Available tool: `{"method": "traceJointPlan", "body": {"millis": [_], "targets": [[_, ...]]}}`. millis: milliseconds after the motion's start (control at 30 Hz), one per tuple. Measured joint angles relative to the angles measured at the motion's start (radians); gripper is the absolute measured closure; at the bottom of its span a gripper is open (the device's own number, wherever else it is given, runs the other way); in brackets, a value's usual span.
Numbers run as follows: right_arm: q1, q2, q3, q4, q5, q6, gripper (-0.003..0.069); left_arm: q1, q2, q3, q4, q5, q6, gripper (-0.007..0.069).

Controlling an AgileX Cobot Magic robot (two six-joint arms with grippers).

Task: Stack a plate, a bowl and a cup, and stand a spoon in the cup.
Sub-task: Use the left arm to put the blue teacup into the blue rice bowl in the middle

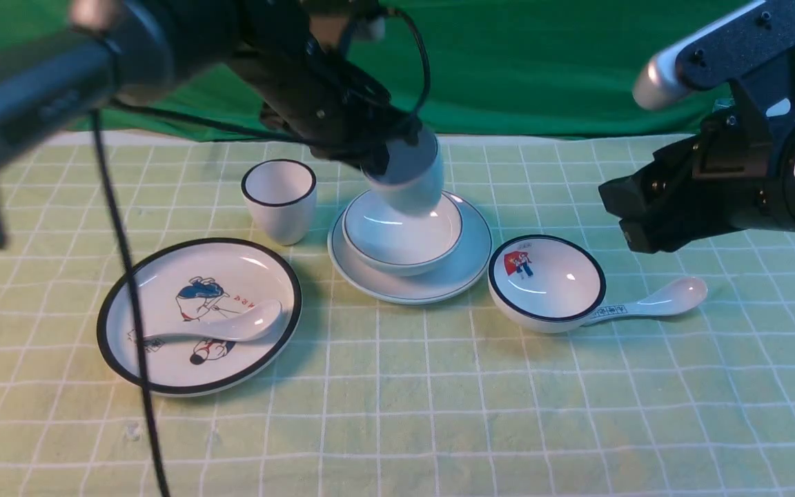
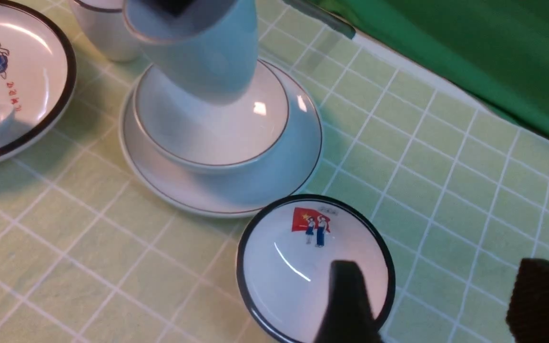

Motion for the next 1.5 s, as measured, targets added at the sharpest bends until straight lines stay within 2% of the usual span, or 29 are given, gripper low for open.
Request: {"method": "traceJointPlan", "body": {"millis": [500,933,1133,1367,1500], "targets": [[0.000,0.072,0.001,0.000,-0.021,0.002,0.0184,-0.100,0.090,-0.108,-0.021,0.078,-0.035,0.0587],[0.000,0.072,0.001,0.000,-0.026,0.002,0.0184,-0.081,0.122,-0.148,0.141,0.118,-0.066,0.0587],[0.000,0.072,0.001,0.000,-0.029,0.002,0.0184,-0.072,0.148,-0.148,0.265,0.092,-0.152,0.0587],[0.000,0.072,0.001,0.000,-0.030,0.002,0.0184,-0.069,0.148,-0.148,0.298,0.076,-0.207,0.0587],[0.000,0.072,0.001,0.000,-0.030,0.003,0.0184,-0.069,0.148,-0.148,0.265,0.081,-0.211,0.0587]]}}
